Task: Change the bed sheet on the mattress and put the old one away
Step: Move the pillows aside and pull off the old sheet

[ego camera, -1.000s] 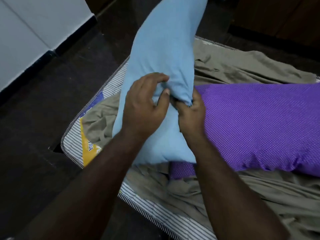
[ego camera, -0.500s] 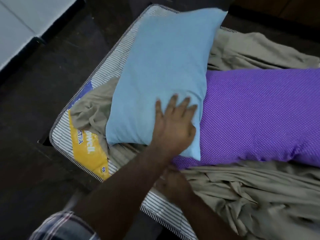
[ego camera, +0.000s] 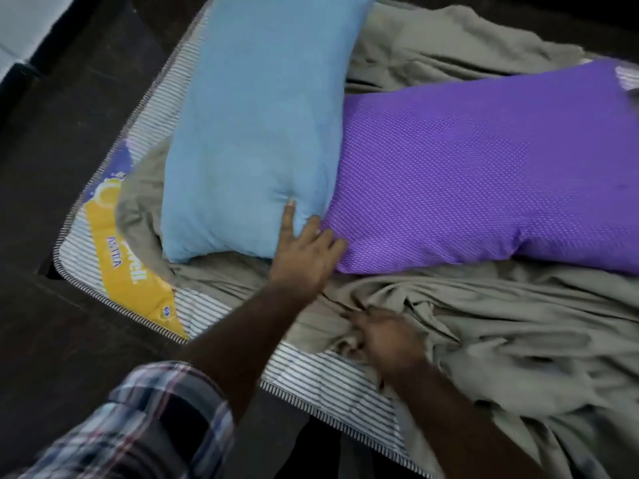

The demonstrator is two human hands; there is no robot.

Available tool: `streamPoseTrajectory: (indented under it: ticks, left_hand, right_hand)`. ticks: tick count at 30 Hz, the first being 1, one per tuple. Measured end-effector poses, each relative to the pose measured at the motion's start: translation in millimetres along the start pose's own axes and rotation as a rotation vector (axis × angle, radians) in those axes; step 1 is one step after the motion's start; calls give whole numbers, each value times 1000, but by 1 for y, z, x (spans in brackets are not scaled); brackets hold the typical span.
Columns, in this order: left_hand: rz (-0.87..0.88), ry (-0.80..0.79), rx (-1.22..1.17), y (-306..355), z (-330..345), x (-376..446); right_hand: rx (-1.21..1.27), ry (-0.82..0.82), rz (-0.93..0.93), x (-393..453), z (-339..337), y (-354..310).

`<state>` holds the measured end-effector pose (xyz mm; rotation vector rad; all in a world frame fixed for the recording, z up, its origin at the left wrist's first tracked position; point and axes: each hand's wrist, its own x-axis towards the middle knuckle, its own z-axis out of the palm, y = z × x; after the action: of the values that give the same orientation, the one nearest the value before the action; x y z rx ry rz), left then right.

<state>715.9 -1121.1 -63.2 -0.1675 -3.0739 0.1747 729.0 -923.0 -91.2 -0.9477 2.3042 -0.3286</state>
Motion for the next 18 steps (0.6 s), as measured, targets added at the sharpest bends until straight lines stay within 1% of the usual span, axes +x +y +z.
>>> streamPoseTrajectory:
  ticks: [1, 2, 4, 5, 6, 7, 8, 9, 10, 11, 12, 13, 14, 15, 16, 17, 18]
  left_hand:
    - [3, -1, 19, -4, -1, 1]
    - [3, -4, 36, -7, -4, 3]
    - [-10, -18, 72, -7, -11, 11]
    - [-24, -17, 89, -6, -14, 15]
    - [-44, -21, 105, -6, -17, 18]
    - [-66, -25, 118, -4, -19, 19]
    - [-86, -34, 128, -1, -20, 21]
    - [-104, -50, 128, 3, -22, 21]
    - [-116, -78, 117, 12, -24, 23]
    - [-119, -103, 101, 24, -27, 27]
    - [-115, -122, 88, 38, -31, 32]
    - [-97, -135, 73, 53, -34, 38]
    - [-62, -140, 57, 71, -36, 47]
    - [-28, -135, 42, 86, -38, 55]
    - [0, -125, 30, 96, -40, 64]
    - [33, -113, 23, 110, -41, 75]
    - [62, -104, 16, 124, -41, 87]
  right_hand:
    - [-93, -14, 58, -19, -13, 29]
    - [-157, -28, 163, -46, -34, 54]
    - [-239, 93, 405, -104, -64, 116]
    - [-250, 132, 515, -127, -63, 155]
    - [-221, 154, 637, -143, -39, 218]
    - [-135, 219, 710, -154, -6, 294]
    - [10, 311, 796, -165, 23, 359]
    - [57, 417, 859, -171, 38, 397]
    - [153, 536, 868, -173, 42, 412]
    - [303, 590, 912, -170, 33, 405]
    - [325, 629, 1022, -169, -1, 362]
    - [88, 705, 1079, -160, -48, 299]
    - [24, 861, 941, -145, -87, 244]
    - [39, 930, 750, -133, -106, 207]
    - [82, 943, 591, -123, -115, 176]
    - [66, 902, 498, -112, -113, 163]
    - [100, 798, 495, -98, -107, 157]
